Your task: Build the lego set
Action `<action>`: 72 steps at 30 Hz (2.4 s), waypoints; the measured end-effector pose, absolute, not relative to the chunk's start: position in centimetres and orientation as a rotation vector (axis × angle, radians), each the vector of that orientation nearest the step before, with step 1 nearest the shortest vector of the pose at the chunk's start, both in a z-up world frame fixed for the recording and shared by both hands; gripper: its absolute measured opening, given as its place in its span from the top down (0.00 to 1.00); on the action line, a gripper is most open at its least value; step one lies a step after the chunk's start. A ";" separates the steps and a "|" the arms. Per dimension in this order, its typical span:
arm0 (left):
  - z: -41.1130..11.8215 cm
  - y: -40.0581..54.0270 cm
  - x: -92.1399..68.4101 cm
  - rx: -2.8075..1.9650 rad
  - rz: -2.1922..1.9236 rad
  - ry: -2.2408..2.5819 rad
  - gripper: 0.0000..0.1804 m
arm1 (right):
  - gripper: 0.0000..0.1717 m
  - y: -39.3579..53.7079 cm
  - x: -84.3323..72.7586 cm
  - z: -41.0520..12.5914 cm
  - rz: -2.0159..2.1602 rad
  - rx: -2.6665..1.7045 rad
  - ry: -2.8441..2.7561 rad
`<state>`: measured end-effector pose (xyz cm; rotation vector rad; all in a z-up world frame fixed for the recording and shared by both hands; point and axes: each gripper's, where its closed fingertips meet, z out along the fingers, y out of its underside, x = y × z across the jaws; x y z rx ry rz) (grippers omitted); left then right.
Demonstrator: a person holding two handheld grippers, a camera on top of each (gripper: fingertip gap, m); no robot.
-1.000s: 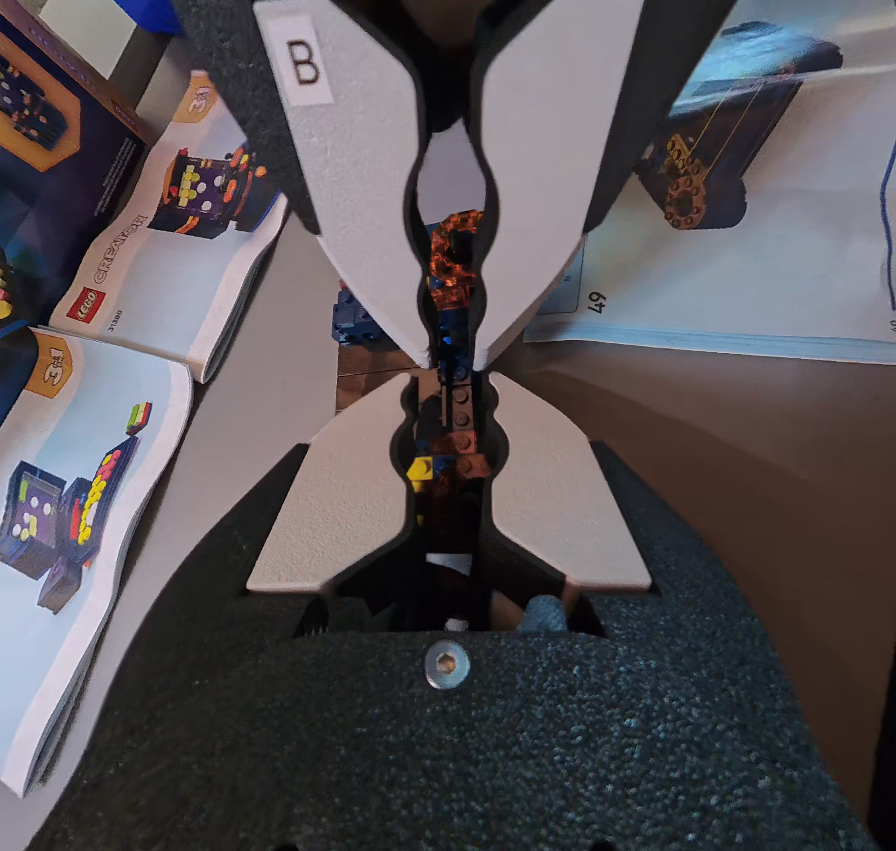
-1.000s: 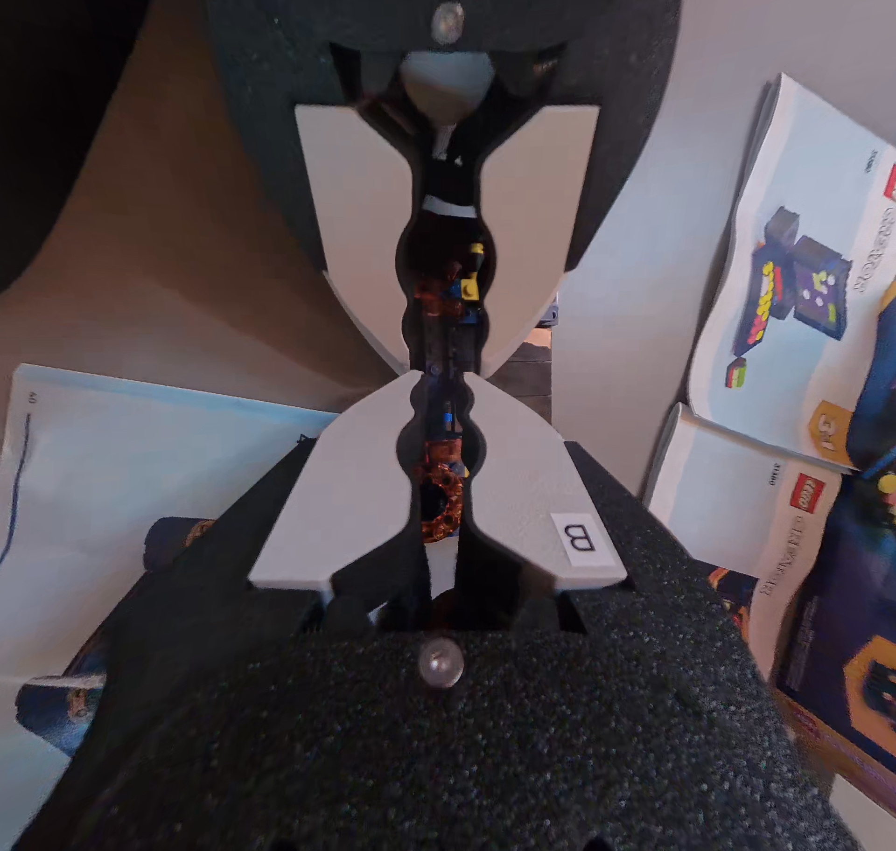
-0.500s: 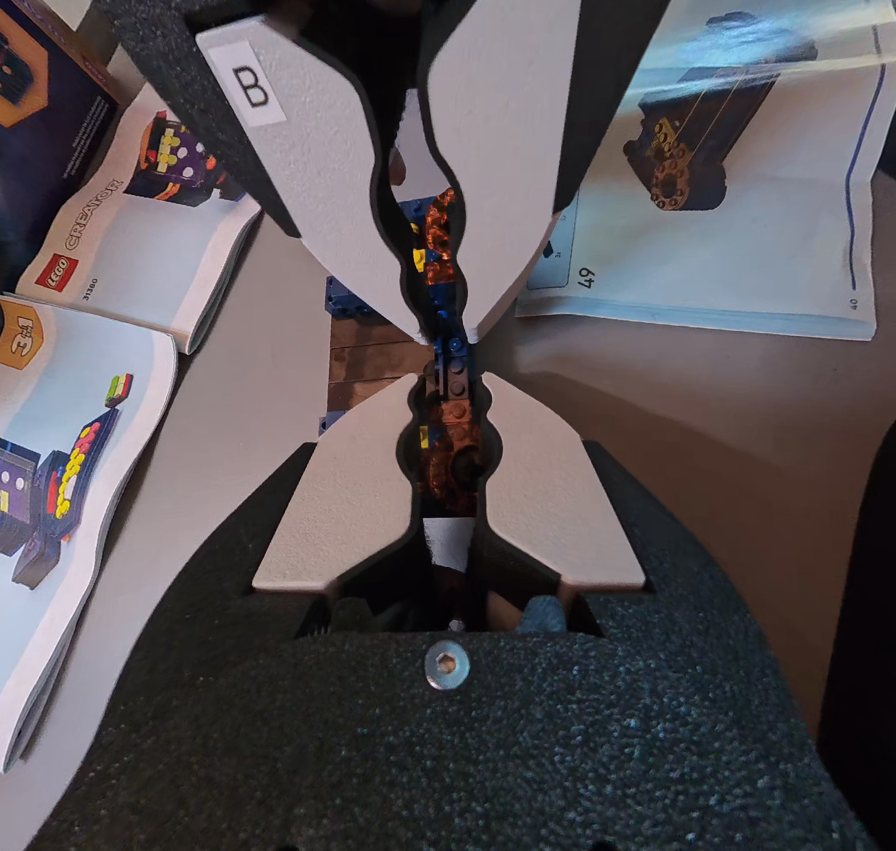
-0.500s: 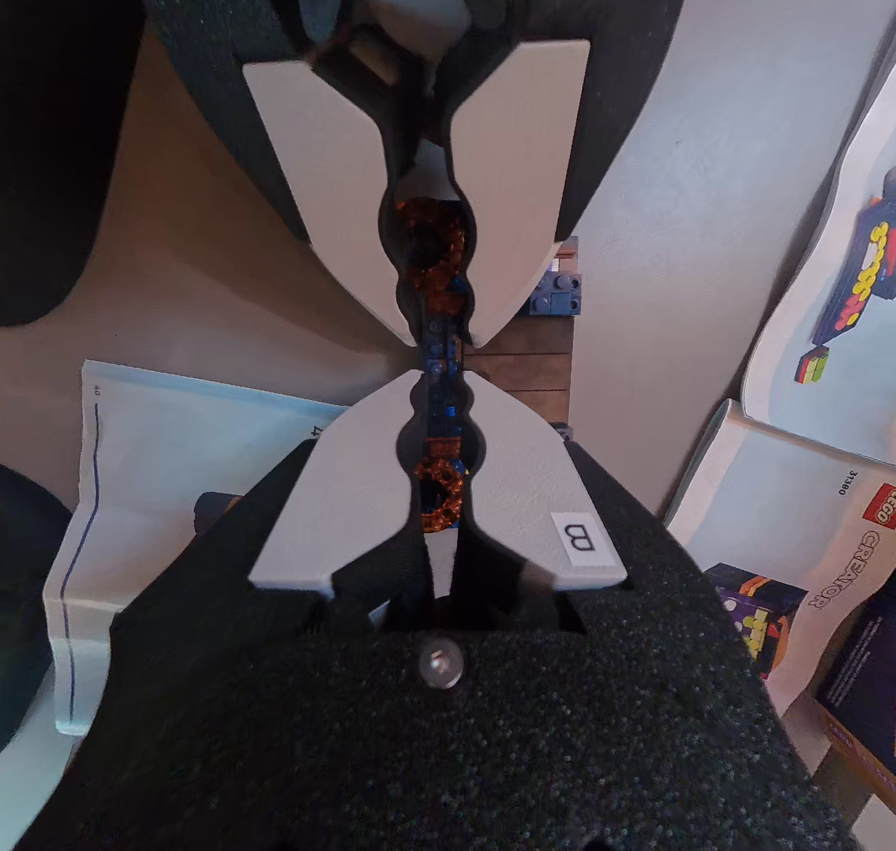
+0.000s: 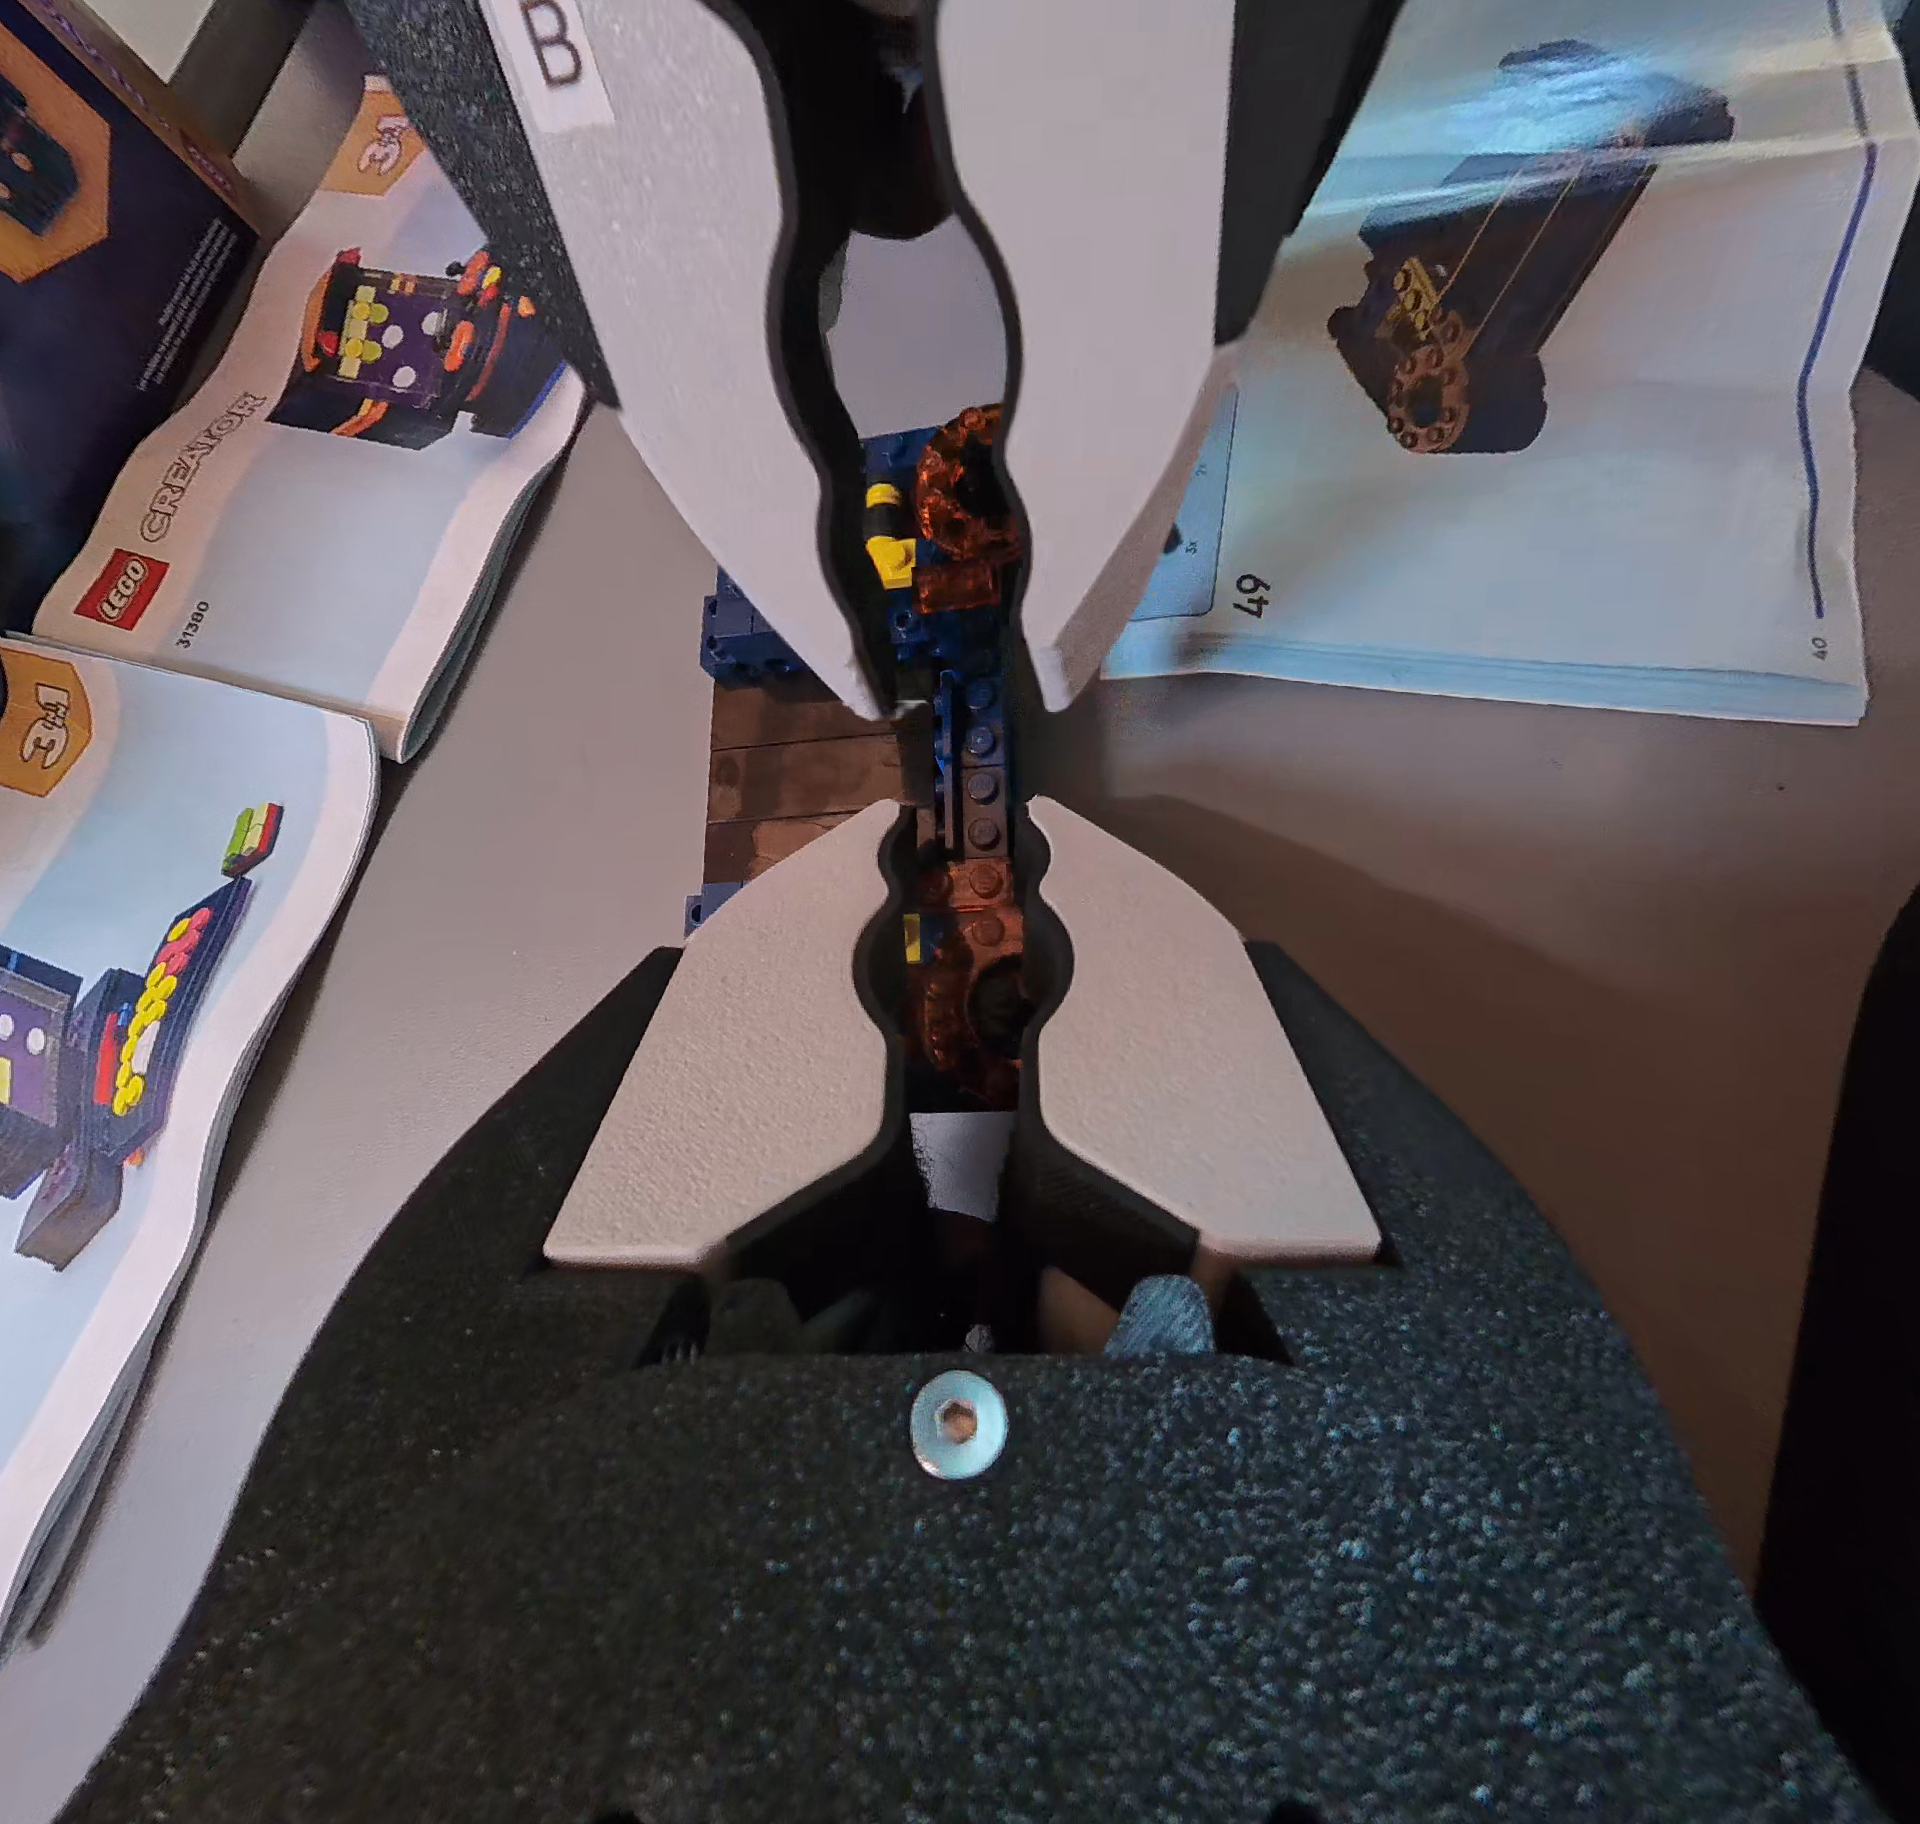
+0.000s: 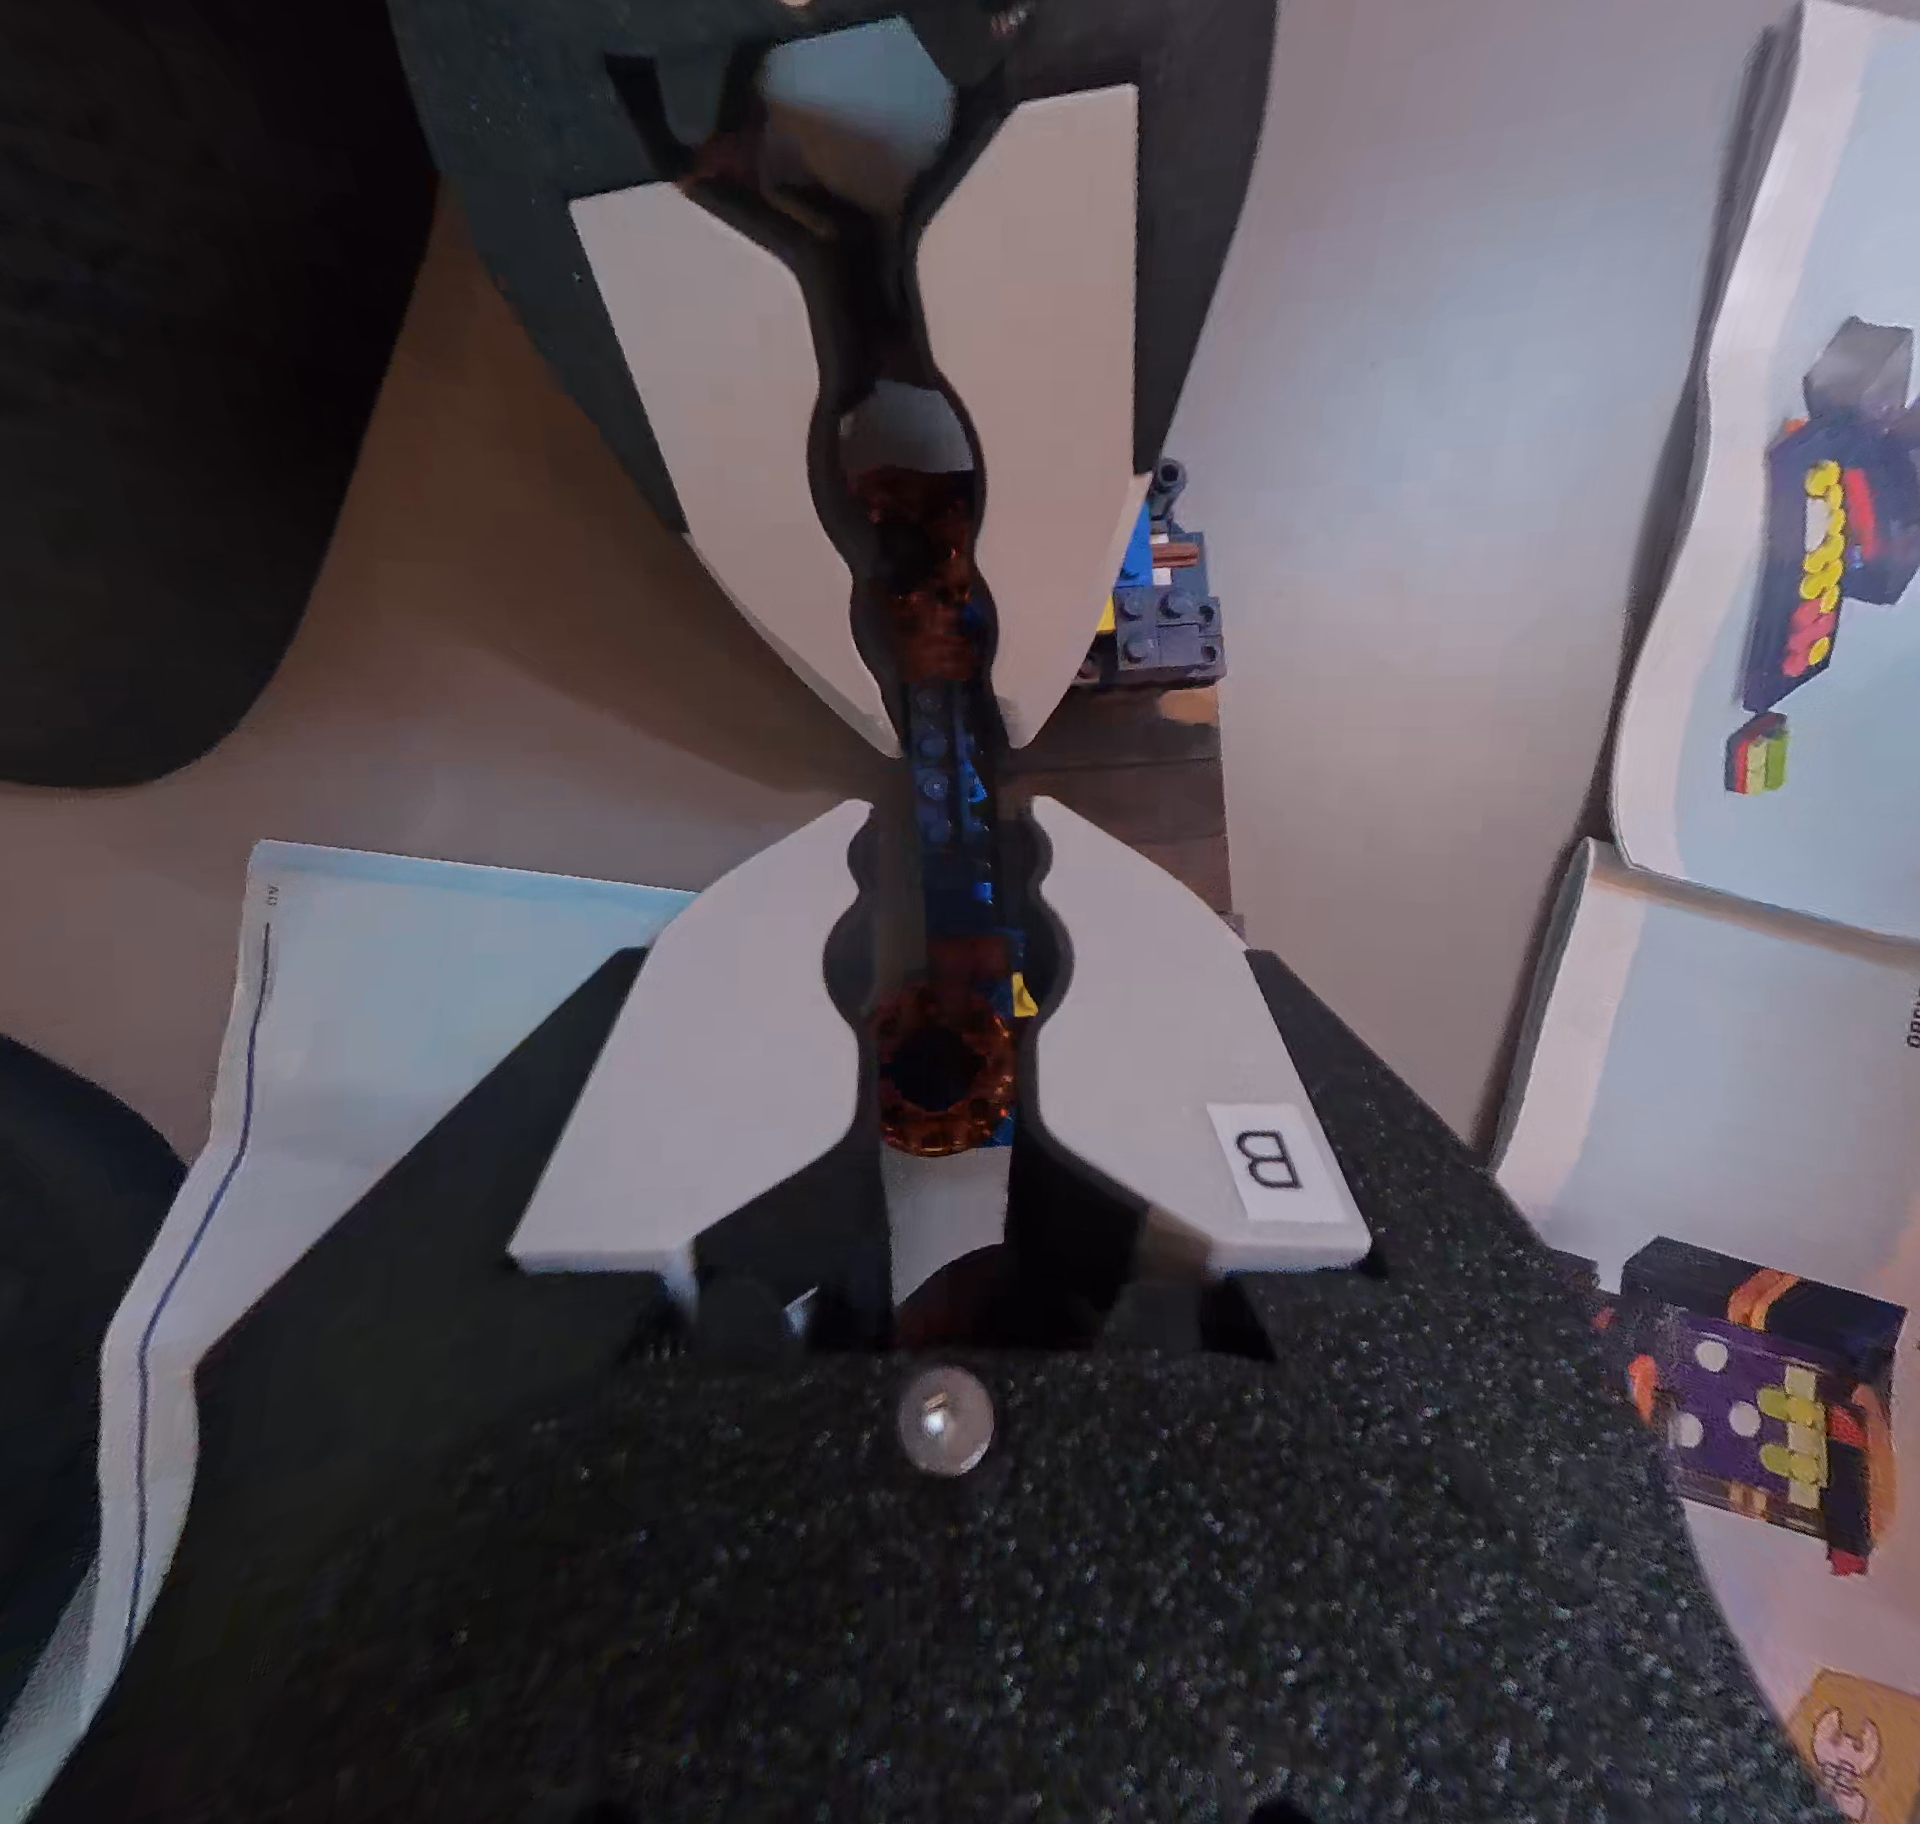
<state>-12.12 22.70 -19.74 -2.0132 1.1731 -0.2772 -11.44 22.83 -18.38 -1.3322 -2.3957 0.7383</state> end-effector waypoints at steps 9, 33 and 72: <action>-19.7 22.6 -12.1 -2.009 -0.285 1.184 0.91 | 0.93 22.8 -11.4 -19.3 0.680 -1.229 -2.435; -15.8 22.6 -12.1 -1.870 -0.311 1.089 0.80 | 0.81 24.8 -1.6 -11.6 0.781 -1.554 -2.013; -18.0 22.6 -11.5 -1.870 -0.251 1.182 0.91 | 0.94 23.4 -9.2 -16.9 0.524 -1.131 -2.580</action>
